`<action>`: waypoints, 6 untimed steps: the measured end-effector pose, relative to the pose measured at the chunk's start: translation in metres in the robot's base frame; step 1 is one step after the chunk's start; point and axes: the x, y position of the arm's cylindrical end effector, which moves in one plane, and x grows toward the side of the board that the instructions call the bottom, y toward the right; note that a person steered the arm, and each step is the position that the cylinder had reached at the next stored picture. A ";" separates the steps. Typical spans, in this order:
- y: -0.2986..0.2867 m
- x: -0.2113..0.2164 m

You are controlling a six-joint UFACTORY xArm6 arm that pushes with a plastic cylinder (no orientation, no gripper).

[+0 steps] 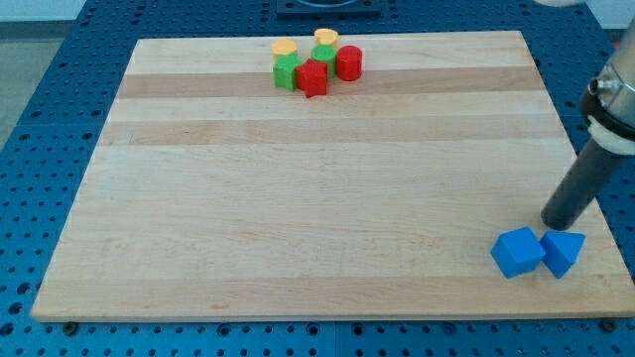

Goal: Move your arm to the bottom left of the blue cube

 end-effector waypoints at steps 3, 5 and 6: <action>-0.148 0.000; -0.140 0.051; -0.117 0.072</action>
